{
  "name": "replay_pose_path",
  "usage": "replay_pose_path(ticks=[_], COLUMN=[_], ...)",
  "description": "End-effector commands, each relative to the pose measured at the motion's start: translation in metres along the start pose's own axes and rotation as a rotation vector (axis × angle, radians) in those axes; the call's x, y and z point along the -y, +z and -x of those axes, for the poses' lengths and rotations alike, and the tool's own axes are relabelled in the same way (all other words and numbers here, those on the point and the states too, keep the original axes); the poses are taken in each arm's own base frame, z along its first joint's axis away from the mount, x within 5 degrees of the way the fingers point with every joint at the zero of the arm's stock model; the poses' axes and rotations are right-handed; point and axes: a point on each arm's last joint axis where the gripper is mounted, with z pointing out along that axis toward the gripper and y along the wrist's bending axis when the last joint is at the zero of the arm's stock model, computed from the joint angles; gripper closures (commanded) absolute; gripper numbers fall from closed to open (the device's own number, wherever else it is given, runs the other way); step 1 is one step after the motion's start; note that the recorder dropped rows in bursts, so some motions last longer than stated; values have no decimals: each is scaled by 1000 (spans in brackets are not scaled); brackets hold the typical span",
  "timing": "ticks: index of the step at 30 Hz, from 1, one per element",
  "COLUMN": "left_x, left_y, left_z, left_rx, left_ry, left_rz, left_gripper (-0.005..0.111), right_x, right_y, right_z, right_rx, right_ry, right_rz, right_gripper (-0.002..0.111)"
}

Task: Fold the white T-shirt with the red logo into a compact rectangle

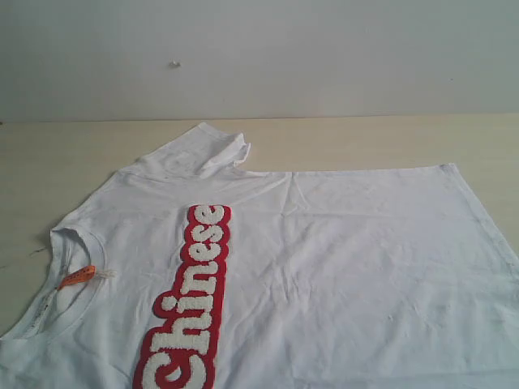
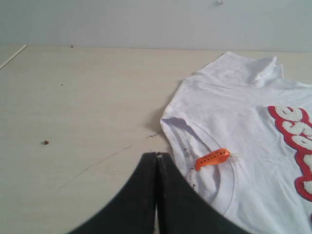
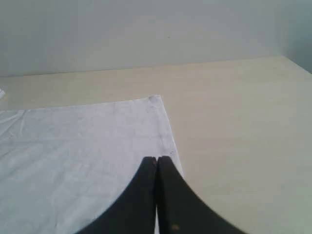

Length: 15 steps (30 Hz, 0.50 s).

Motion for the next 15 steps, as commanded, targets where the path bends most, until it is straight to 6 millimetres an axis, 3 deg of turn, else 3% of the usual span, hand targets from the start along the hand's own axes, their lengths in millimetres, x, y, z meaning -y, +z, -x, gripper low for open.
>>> replay_pose_path(ticks=[1,13,15], left_x=[0,0,-2], left_y=[0,0,0], left_z=[1,1,2], left_rx=[17,17,19], left_ry=[2,2,119], left_rz=[3,3,24], left_gripper=[107,107,107], right_x=[0,0,0], right_y=[0,0,0], right_z=[-1,-1,-1], right_rx=[7,7,10], right_ry=[6,6,1], right_rz=[-2,-2,-4], right_gripper=[108,108,108])
